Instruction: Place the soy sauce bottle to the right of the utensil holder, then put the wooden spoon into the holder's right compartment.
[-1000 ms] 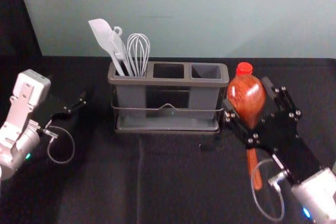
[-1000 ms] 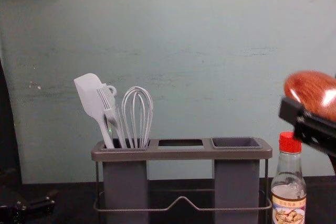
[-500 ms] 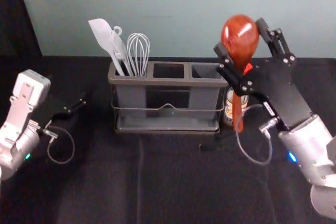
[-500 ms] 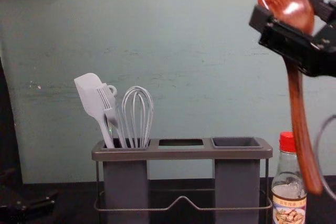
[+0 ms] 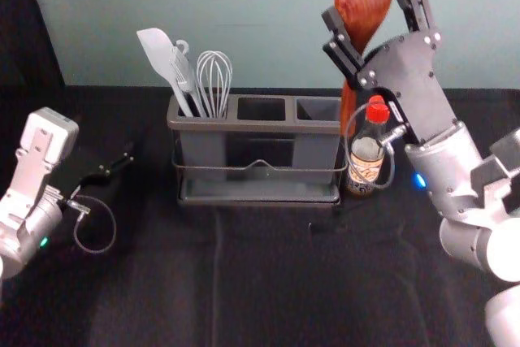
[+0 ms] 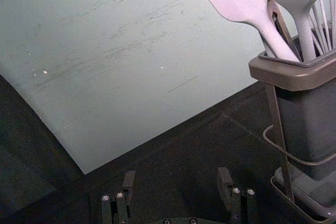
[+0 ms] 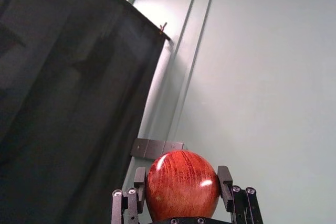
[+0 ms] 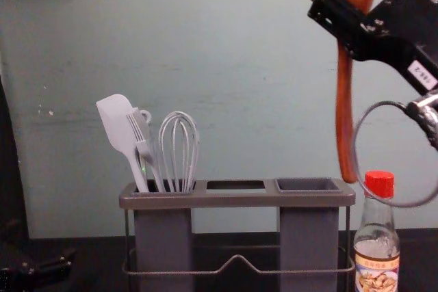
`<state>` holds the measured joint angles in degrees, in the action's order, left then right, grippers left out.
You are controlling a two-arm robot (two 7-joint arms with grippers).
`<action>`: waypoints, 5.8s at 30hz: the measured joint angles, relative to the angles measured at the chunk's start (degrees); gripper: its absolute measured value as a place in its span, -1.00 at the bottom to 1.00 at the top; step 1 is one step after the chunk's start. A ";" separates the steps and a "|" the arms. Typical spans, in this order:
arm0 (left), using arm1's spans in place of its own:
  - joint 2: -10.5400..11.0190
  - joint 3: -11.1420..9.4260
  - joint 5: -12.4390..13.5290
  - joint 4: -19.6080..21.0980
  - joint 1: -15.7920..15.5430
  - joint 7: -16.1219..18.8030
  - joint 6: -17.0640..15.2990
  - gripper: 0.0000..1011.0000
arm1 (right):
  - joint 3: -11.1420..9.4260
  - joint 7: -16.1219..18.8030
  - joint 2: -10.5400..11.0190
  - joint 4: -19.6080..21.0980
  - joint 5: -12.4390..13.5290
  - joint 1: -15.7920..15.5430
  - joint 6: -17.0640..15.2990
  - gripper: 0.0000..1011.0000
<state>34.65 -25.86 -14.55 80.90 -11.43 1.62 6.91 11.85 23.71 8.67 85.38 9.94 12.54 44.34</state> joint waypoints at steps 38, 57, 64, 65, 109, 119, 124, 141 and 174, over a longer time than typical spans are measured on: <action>0.00 0.00 0.00 0.00 0.00 0.00 0.00 0.98 | -0.63 5.20 -7.06 -27.23 0.92 13.95 8.54 0.66; 0.00 0.00 0.00 0.00 0.00 0.00 0.00 0.98 | -1.53 5.87 -7.43 -30.63 0.71 12.11 9.92 0.66; 0.00 0.00 0.00 0.00 0.00 0.00 0.00 0.98 | -1.70 6.44 -7.61 -31.88 1.06 11.99 10.35 0.66; 0.00 0.00 0.00 0.00 0.00 0.00 0.00 0.98 | -1.74 6.48 -7.66 -32.05 1.08 11.93 10.38 0.66; 0.00 0.00 0.00 0.00 0.00 0.00 0.00 0.98 | -3.56 3.99 -7.18 -15.23 -1.11 5.22 7.56 0.98; 0.00 0.00 0.00 0.00 0.00 0.00 0.00 0.98 | -4.43 1.65 -4.55 -6.05 -3.73 0.36 4.91 0.98; 0.00 0.00 0.00 0.00 0.00 0.00 0.00 0.98 | -5.36 0.86 -2.94 -3.63 -3.63 -0.36 3.19 0.98; 0.00 0.00 0.00 0.00 0.00 0.00 0.00 0.98 | -12.29 -3.93 2.41 2.10 -5.06 -4.25 -7.10 0.98; 0.00 0.00 0.00 0.00 0.00 0.00 0.00 0.98 | -13.05 -10.92 7.68 -0.53 -9.30 -6.97 -37.21 0.98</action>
<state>34.65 -25.86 -14.55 80.90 -11.43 1.62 6.91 -1.19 12.79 16.35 84.84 0.64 5.56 7.13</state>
